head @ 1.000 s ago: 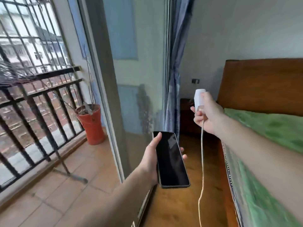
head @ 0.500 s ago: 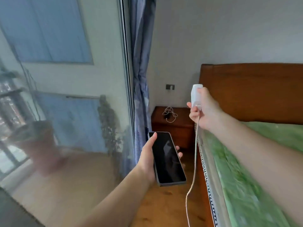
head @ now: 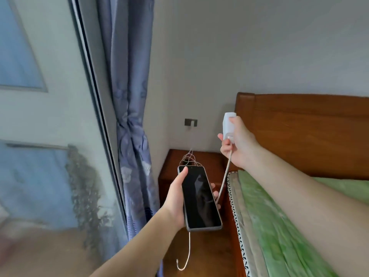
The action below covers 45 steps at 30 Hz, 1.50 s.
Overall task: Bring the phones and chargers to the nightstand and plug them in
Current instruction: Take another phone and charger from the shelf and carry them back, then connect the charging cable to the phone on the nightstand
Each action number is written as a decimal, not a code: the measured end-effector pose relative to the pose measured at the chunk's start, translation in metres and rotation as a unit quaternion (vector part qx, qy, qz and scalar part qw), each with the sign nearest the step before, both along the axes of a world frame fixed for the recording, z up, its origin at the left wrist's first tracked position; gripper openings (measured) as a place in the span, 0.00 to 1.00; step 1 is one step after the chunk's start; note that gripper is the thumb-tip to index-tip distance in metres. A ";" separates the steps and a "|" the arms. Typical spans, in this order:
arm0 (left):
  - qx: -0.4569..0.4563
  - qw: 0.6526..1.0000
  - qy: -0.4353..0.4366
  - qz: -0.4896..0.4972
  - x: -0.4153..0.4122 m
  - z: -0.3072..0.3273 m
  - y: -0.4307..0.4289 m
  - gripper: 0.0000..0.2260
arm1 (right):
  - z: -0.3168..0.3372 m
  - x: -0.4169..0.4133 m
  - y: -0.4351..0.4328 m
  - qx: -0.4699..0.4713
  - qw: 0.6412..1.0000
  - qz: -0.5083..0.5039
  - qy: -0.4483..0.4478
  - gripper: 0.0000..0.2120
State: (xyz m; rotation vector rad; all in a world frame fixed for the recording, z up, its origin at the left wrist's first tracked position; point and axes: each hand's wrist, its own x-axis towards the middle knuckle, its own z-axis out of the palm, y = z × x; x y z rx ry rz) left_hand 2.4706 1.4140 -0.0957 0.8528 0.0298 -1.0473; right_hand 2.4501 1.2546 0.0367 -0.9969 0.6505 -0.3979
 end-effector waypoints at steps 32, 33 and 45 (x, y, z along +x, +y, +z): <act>-0.145 0.961 0.052 -0.231 0.451 -0.105 -0.317 0.45 | -0.015 0.507 -0.369 -0.154 0.988 -0.032 0.008 0.15; -0.155 0.959 0.051 -0.233 0.464 -0.104 -0.320 0.45 | -0.022 0.513 -0.381 -0.182 0.982 -0.032 0.026 0.14; -0.153 0.986 -0.036 -0.050 0.576 -0.054 -0.381 0.44 | -0.228 0.526 -0.438 -0.054 0.927 0.249 0.277 0.20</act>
